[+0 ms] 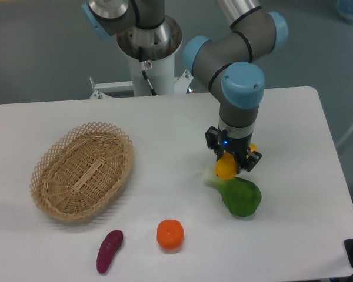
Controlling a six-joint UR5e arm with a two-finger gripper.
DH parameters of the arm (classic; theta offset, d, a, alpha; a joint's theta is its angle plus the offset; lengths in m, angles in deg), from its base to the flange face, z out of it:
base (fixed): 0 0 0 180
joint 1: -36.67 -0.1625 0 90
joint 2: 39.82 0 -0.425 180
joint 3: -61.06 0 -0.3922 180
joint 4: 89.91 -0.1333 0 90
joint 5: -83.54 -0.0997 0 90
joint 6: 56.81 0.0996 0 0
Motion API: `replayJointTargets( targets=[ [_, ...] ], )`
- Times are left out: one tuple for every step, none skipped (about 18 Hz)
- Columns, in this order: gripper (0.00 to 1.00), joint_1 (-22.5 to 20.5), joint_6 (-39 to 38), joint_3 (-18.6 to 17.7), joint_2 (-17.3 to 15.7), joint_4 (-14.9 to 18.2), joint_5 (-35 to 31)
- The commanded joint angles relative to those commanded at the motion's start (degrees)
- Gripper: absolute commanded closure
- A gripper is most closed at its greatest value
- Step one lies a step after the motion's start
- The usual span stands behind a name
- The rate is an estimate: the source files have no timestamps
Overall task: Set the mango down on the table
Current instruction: 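Lift the held yellow mango up from beside the bok choy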
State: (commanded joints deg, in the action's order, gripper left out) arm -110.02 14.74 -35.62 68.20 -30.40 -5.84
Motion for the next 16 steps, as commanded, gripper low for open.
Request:
replayJointTargets(
  targets=[
    [0.82,0.0,0.0,-0.09,0.0,-0.09,0.0],
    [0.82,0.0,0.0,-0.09,0.0,-0.09,0.0],
    [0.82,0.0,0.0,-0.09,0.0,-0.09,0.0],
    [0.82,0.09,-0.35,0.0,0.0,0.0,0.0],
    [0.82,0.26,-0.61,0.17,0.35,0.0,-0.17],
    [0.81,0.52,-0.7,0.35,0.53,0.0,-0.18],
    [0.81,0.53,-0.88,0.18,0.44,0.09,-0.18],
    [0.81,0.61,-0.97,-0.09,0.35,0.09,-0.18],
    [0.81,0.7,-0.97,-0.44,0.27,0.0,-0.18],
    [0.81,0.7,-0.97,-0.61,0.18,0.09,-0.09],
    [0.81,0.7,-0.97,-0.88,0.09,0.09,-0.09],
    [0.81,0.79,-0.88,-1.31,0.0,0.35,0.0],
    [0.82,0.79,-0.79,-1.93,-0.35,0.61,0.26],
    [0.82,1.05,-0.79,-3.15,-0.7,0.53,0.44],
    [0.82,2.1,-0.88,-4.21,-1.31,0.44,0.53],
    [0.82,2.98,-0.97,-5.18,-1.58,0.09,0.35]
  ],
)
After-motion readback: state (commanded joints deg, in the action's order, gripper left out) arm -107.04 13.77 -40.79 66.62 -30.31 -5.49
